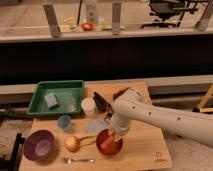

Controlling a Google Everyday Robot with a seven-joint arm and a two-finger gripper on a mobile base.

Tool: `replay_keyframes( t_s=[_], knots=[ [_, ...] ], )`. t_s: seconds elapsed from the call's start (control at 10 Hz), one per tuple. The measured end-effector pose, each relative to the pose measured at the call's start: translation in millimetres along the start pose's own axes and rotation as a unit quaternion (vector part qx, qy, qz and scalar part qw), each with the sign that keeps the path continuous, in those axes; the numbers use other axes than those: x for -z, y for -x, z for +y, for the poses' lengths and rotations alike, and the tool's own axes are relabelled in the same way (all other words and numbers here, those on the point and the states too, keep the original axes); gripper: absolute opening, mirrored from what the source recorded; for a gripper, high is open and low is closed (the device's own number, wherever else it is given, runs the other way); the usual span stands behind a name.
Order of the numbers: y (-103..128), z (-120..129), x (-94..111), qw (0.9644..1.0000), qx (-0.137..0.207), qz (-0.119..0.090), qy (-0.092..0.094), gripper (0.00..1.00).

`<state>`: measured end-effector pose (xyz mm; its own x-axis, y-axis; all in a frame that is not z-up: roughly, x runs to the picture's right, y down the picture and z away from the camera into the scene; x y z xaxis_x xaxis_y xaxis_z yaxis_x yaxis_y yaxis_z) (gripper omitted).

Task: Place pepper in red bowl

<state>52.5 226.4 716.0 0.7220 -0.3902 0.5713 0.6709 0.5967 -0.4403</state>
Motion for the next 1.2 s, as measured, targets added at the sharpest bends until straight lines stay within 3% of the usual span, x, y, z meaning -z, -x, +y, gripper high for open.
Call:
replay_keyframes(
  t_s=[0.4,0.5,0.7,1.2],
  knots=[
    [3.5,-3.6,-0.3,0.9998,0.009,-0.016,0.005,0.49],
    [4.4,-4.1,-0.1,0.9998,0.012,-0.016,0.003,0.63],
    [4.8,-4.3,-0.2,0.9998,0.012,-0.016,0.000,0.78],
    [6.2,-0.5,-2.8,0.9999,0.011,-0.012,-0.004,0.80]
  ],
)
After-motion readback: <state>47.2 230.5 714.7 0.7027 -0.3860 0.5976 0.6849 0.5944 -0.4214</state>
